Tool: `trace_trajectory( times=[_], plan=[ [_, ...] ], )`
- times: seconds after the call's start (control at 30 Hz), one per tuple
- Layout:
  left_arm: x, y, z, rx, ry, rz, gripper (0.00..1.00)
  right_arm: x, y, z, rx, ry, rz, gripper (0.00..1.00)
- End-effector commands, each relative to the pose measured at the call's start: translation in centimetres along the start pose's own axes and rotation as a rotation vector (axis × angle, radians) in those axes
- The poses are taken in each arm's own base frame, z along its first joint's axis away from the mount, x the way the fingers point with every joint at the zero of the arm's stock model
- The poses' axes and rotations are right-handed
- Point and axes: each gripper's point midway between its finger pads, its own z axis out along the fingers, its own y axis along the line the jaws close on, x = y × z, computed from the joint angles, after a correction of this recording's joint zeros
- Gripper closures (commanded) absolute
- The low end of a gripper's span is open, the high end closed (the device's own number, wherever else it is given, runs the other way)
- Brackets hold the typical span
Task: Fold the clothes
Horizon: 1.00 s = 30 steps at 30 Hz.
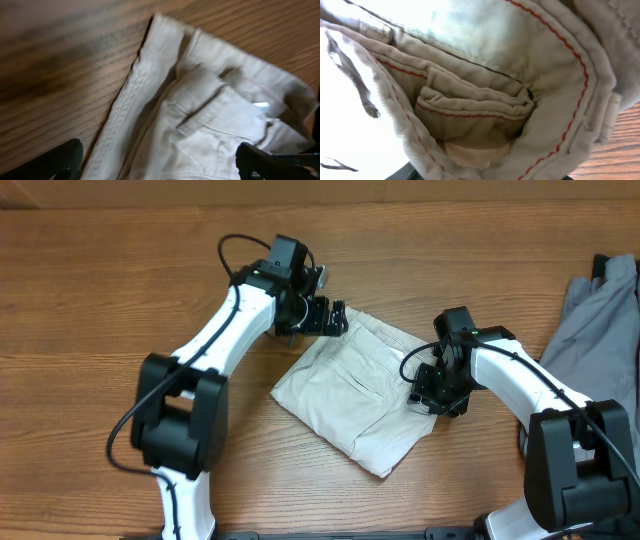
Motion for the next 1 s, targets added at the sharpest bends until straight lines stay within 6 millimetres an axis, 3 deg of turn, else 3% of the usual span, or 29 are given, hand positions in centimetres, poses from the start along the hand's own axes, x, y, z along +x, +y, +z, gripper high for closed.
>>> trace_trajectory(
  times=[0.0, 0.13, 0.2, 0.37, 0.4, 0.47, 0.57, 0.63, 0.73, 0.9, 0.97],
  plan=[
    [2.0, -0.2, 3.2, 0.070, 0.103, -0.008, 0.00, -0.8, -0.1, -0.1, 0.026, -0.022, -0.011, 0.51],
    [3.1, 0.1, 5.0, 0.061, 0.148, -0.005, 0.00, -0.7, -0.1, -0.1, 0.026, -0.021, -0.011, 0.51],
    [3.4, -0.2, 5.4, 0.061, 0.158, 0.004, 0.05, -0.7, -0.1, -0.1, 0.027, -0.021, -0.011, 0.50],
    [3.6, -1.6, 6.1, 0.075, 0.154, 0.091, 0.43, -0.5, -0.2, -0.1, 0.030, -0.014, -0.009, 0.51],
    [3.6, -1.8, 6.2, 0.077, 0.152, 0.105, 0.55, -0.5, -0.2, -0.1, 0.032, -0.011, -0.009, 0.51],
    [3.6, -1.9, 6.2, 0.075, 0.149, 0.119, 0.94, -0.3, -0.4, -0.2, 0.037, -0.004, -0.006, 0.51],
    [2.9, -1.3, 5.8, 0.063, 0.134, 0.100, 0.96, -0.5, -0.7, -0.5, 0.044, -0.013, 0.002, 0.51],
    [2.0, 0.3, 5.0, 0.007, 0.109, 0.035, 0.96, -1.0, -0.9, -1.3, 0.051, -0.031, 0.012, 0.51],
    [0.1, 4.7, 2.5, -0.131, 0.042, -0.110, 0.96, -2.0, -1.5, -3.4, 0.083, -0.078, 0.028, 0.51],
    [-3.1, 13.3, -5.0, -0.228, -0.126, -0.386, 0.96, -3.7, -2.1, -7.9, 0.129, -0.168, 0.051, 0.45],
    [-3.7, 17.8, -9.2, -0.242, -0.214, -0.517, 0.96, -4.1, -1.8, -9.2, 0.124, -0.184, 0.038, 0.44]
  ],
)
